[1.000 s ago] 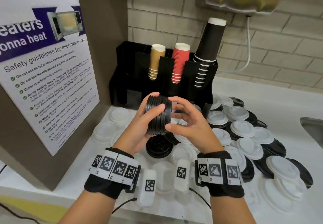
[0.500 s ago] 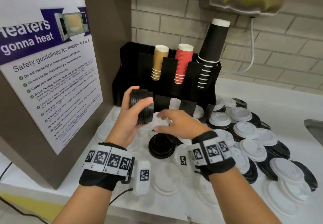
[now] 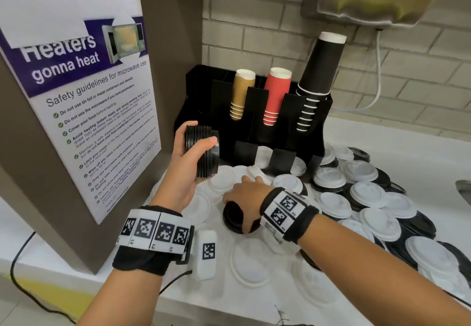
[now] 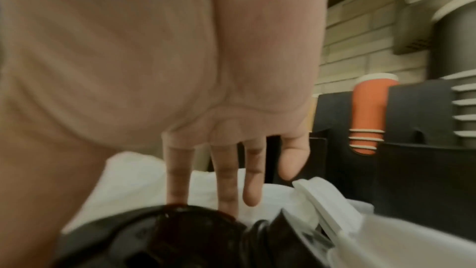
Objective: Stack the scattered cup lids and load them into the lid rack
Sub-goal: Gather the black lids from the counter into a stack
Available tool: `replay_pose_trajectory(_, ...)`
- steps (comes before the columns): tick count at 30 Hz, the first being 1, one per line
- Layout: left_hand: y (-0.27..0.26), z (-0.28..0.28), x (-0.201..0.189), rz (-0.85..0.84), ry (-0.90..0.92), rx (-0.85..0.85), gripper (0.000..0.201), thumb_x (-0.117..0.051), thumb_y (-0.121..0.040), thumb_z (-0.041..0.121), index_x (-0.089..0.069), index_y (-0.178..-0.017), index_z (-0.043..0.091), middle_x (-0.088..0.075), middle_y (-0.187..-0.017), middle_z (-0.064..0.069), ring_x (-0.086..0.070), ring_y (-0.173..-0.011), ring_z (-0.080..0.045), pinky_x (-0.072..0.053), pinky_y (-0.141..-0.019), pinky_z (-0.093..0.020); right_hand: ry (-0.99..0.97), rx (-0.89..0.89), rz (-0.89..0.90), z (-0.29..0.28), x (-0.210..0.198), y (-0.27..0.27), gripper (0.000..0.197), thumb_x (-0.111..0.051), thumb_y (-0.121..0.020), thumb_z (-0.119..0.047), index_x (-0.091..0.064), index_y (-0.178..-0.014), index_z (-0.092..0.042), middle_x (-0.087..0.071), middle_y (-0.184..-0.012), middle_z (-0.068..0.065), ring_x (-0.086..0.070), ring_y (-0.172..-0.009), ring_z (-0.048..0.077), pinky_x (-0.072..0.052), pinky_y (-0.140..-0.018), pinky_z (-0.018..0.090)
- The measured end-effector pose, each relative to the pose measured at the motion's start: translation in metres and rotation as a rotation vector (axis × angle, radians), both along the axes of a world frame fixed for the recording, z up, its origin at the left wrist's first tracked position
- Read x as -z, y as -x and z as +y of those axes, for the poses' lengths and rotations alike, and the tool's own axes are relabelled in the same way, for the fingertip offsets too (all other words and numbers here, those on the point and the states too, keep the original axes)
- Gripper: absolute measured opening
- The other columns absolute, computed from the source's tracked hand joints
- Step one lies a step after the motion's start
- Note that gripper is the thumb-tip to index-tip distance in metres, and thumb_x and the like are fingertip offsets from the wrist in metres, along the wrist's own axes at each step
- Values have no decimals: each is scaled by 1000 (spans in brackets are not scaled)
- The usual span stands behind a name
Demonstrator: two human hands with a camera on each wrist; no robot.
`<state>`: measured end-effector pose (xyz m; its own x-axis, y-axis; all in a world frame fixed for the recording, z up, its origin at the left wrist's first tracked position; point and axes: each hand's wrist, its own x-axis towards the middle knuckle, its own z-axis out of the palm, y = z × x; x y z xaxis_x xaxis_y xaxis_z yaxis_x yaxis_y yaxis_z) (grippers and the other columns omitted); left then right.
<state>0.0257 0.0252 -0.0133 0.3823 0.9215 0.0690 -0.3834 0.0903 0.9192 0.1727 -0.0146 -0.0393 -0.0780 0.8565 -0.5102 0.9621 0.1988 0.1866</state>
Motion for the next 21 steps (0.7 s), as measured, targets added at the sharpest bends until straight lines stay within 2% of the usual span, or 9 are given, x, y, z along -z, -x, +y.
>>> replay_pose_trajectory(2,1,1,-1,10,4,0,51,-67,-71,34,-51,-119,40,-56,-114,1,-58,-93,-17,-53,-57,-28,-104,88,215,0,-6,-13,79,-79,-68,-48,-40,-135,-33,-51,-124,1,-37,-119,23,-35,-98,42)
replay_pose_trajectory(4,0,1,0,17,5,-3,46,-67,-73,34,-53,-116,40,-58,-111,3,-59,-93,-16,-54,-59,-30,-218,212,497,0,-14,-28,80,-81,-67,-47,-40,-134,-31,-51,-123,0,-45,-115,21,-43,-98,38)
replay_pose_trajectory(7,-4,-1,1,43,-2,7,43,-68,-76,36,-53,-116,39,-60,-110,2,-61,-94,-18,-55,-60,-31,-422,417,1003,-9,-20,-45,67,-84,-69,-38,-47,-124,-28,-55,-112,-4,-60,-98,15,-51,-80,19)
replay_pose_trajectory(8,-6,-2,1,53,-6,16,45,-68,-74,38,-53,-116,39,-61,-110,1,-62,-95,-18,-55,-61,-31,-492,499,1166,-14,-20,-48,61,-84,-68,-38,-49,-118,-29,-58,-109,-4,-64,-92,14,-53,-74,18)
replay_pose_trajectory(10,-9,-5,1,62,-13,44,48,-68,-72,38,-53,-118,37,-61,-112,0,-62,-96,-19,-55,-61,-31,-573,628,1454,-27,-16,-50,56,-83,-67,-43,-52,-113,-33,-61,-109,0,-66,-90,15,-55,-73,25)
replay_pose_trajectory(12,-12,-8,3,62,-13,86,48,-69,-72,38,-53,-117,36,-62,-114,-1,-62,-97,-19,-55,-62,-32,-596,657,1648,-39,-12,-47,53,-79,-65,-46,-55,-112,-39,-63,-110,3,-66,-97,17,-55,-75,30)
replay_pose_trajectory(15,-18,-13,5,82,-24,172,40,-69,-73,37,-56,-111,39,-64,-107,5,-65,-96,-16,-55,-64,-33,-607,575,1767,-54,-9,-41,53,-76,-69,-40,-57,-118,-40,-64,-113,6,-66,-103,23,-56,-82,37)
replay_pose_trajectory(18,-22,-18,6,107,-36,271,40,-69,-72,39,-57,-110,39,-65,-109,4,-68,-94,-14,-55,-63,-33,-619,504,1750,-60,-12,-41,59,-75,-72,-33,-55,-127,-39,-64,-119,5,-65,-102,23,-54,-83,34)
replay_pose_trajectory(21,-24,-21,7,107,-40,331,44,-71,-72,41,-57,-114,40,-67,-111,4,-70,-97,-15,-56,-65,-34,-617,464,1699,-61,-16,-43,61,-74,-75,-27,-54,-130,-42,-61,-125,2,-63,-109,23,-51,-93,40)
